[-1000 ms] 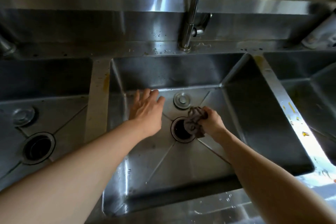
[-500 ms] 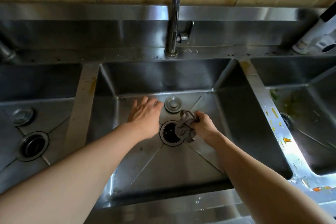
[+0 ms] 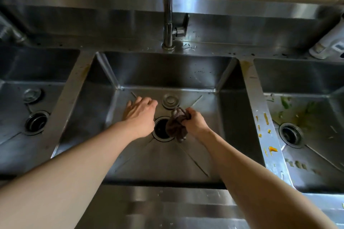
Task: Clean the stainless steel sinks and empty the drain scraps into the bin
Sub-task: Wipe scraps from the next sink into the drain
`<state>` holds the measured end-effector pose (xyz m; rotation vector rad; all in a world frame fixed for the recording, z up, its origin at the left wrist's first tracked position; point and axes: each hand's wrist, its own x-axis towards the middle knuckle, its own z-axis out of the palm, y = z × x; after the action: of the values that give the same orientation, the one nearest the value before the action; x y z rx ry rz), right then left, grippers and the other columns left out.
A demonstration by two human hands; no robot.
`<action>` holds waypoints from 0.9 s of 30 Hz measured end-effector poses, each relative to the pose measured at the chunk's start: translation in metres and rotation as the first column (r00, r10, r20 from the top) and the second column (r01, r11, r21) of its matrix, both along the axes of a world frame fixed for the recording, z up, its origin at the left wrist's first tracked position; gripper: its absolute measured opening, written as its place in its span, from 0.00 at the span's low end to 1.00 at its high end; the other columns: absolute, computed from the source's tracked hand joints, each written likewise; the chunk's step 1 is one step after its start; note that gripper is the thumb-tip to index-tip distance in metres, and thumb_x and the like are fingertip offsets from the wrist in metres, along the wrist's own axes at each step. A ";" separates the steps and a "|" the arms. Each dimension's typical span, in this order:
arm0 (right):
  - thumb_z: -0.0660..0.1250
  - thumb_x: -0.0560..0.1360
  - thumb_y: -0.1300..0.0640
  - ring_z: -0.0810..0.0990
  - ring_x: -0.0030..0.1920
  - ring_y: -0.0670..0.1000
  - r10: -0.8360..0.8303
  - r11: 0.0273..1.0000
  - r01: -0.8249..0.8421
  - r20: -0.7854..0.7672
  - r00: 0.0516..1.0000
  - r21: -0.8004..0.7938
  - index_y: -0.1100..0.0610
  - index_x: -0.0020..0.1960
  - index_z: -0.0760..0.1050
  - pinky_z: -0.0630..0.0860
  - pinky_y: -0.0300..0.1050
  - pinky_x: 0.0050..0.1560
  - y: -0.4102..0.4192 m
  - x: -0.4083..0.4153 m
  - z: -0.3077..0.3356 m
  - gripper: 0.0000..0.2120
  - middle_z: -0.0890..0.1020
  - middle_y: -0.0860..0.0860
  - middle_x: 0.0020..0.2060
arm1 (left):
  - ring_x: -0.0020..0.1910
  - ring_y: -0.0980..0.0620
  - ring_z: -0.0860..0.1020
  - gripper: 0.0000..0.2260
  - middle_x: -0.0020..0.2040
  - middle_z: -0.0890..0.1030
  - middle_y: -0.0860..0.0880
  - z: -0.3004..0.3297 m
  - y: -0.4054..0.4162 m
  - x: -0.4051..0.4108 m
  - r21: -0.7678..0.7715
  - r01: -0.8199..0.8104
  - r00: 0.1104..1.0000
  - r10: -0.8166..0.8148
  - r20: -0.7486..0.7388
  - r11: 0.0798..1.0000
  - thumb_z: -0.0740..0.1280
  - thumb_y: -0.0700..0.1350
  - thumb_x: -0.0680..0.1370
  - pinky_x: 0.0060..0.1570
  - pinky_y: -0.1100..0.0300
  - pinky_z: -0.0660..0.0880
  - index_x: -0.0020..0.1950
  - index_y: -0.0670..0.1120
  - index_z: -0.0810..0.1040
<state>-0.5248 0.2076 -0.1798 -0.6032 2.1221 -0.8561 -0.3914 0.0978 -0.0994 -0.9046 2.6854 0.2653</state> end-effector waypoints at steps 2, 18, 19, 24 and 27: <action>0.62 0.73 0.67 0.77 0.46 0.53 -0.001 1.000 0.001 0.009 1.000 -0.005 0.58 0.52 0.74 0.73 0.44 0.44 0.004 -0.003 0.005 0.09 0.79 0.54 0.44 | 0.70 0.48 0.63 0.27 0.72 0.65 0.50 0.003 0.005 -0.002 0.012 -0.013 1.000 0.013 -0.003 1.000 0.66 0.45 0.77 0.68 0.51 0.60 0.74 0.49 0.61; 0.66 0.74 0.66 0.79 0.46 0.56 -0.296 0.921 0.280 -0.019 0.955 -0.272 0.59 0.48 0.75 0.77 0.54 0.51 0.068 -0.042 0.123 0.05 0.79 0.53 0.39 | 0.68 0.45 0.66 0.24 0.70 0.67 0.47 0.077 0.032 -0.063 0.002 0.178 0.972 -0.175 -0.158 0.984 0.65 0.45 0.77 0.65 0.50 0.63 0.72 0.49 0.63; 0.66 0.74 0.66 0.78 0.45 0.56 -0.326 0.908 0.303 -0.034 0.945 -0.289 0.59 0.47 0.75 0.78 0.55 0.50 0.076 -0.046 0.129 0.04 0.79 0.53 0.39 | 0.68 0.45 0.66 0.24 0.70 0.68 0.47 0.081 0.037 -0.069 0.005 0.197 0.966 -0.194 -0.171 0.980 0.64 0.45 0.77 0.65 0.50 0.63 0.71 0.49 0.63; 0.67 0.73 0.66 0.77 0.41 0.53 -0.458 0.849 0.411 -0.077 0.886 -0.332 0.53 0.39 0.72 0.77 0.51 0.44 0.120 -0.078 0.156 0.10 0.77 0.50 0.35 | 0.69 0.45 0.65 0.24 0.70 0.68 0.47 0.097 0.075 -0.108 0.019 0.280 0.943 -0.271 -0.192 0.960 0.64 0.47 0.77 0.66 0.50 0.63 0.72 0.49 0.62; 0.67 0.74 0.66 0.77 0.41 0.53 -0.504 0.834 0.449 -0.115 0.856 -0.320 0.53 0.39 0.72 0.77 0.50 0.45 0.154 -0.104 0.167 0.10 0.77 0.49 0.34 | 0.69 0.45 0.66 0.25 0.70 0.68 0.47 0.103 0.102 -0.133 0.027 0.324 0.930 -0.313 -0.194 0.946 0.65 0.47 0.77 0.67 0.49 0.64 0.73 0.49 0.61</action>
<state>-0.6290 0.3612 -0.0125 -0.2958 2.3957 -1.4523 -0.5245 0.1998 0.0037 -0.4318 2.9247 0.3700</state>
